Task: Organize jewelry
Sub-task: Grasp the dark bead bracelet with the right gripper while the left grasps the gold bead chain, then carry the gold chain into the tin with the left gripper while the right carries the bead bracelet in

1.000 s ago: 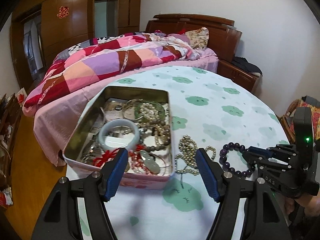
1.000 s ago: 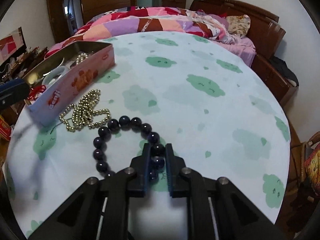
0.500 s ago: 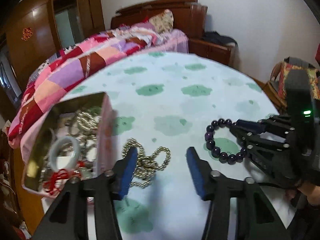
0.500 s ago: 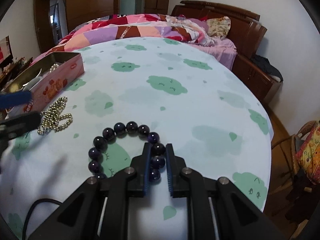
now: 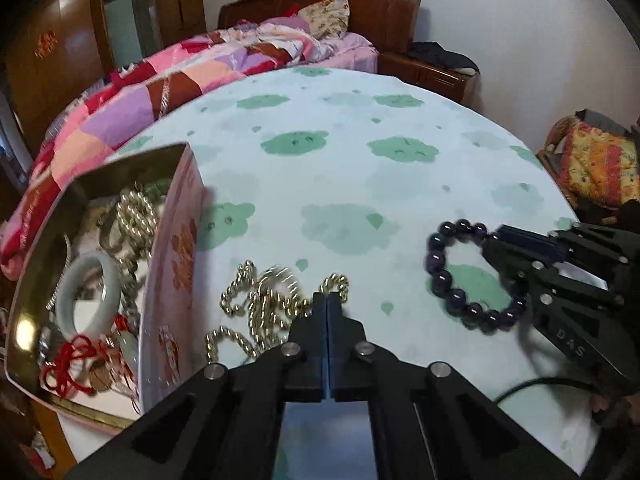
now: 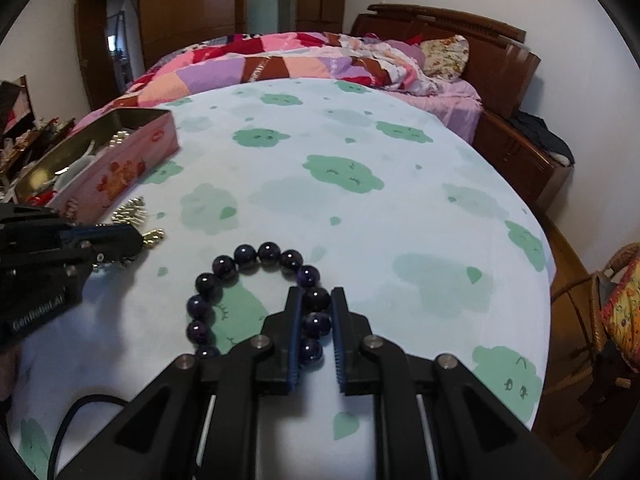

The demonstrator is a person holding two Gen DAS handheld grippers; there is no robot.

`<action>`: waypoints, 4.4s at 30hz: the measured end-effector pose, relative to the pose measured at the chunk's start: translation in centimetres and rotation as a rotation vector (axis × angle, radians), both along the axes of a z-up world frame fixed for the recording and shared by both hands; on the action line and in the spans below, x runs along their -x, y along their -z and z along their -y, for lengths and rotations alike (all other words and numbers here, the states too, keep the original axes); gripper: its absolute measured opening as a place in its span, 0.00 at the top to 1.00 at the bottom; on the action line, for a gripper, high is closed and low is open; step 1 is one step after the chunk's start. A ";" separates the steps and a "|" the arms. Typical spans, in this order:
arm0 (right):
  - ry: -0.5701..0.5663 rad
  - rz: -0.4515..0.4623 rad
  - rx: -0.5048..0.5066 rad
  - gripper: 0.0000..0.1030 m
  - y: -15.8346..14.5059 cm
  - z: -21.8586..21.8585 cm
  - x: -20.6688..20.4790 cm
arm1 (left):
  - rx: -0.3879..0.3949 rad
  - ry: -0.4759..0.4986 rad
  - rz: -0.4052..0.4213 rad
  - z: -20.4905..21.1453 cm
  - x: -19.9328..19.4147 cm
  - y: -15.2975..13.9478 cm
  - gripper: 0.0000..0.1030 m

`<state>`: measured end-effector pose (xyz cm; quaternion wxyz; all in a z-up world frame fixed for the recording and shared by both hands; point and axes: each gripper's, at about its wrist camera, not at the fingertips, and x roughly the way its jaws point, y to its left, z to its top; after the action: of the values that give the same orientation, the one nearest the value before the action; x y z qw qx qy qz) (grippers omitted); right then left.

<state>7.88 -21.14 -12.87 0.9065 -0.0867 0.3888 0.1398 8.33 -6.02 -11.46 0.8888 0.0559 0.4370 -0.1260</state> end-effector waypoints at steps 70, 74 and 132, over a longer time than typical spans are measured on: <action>-0.045 -0.009 -0.184 0.84 -2.1 0.5 0.3 | 0.045 0.024 0.024 0.6 1.0 -0.9 0.91; -0.060 0.020 -0.201 0.84 -3.5 0.3 0.8 | 0.081 0.008 0.077 -0.4 1.8 -3.4 0.91; -0.402 0.032 -0.113 0.82 -6.1 -19.5 -3.1 | 0.163 -0.266 0.159 -15.6 -0.6 -6.6 0.85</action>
<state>11.03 -1.67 -6.75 0.8698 -0.1139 0.3409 0.3382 8.96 9.59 -4.86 0.9310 -0.0649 0.3573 -0.0374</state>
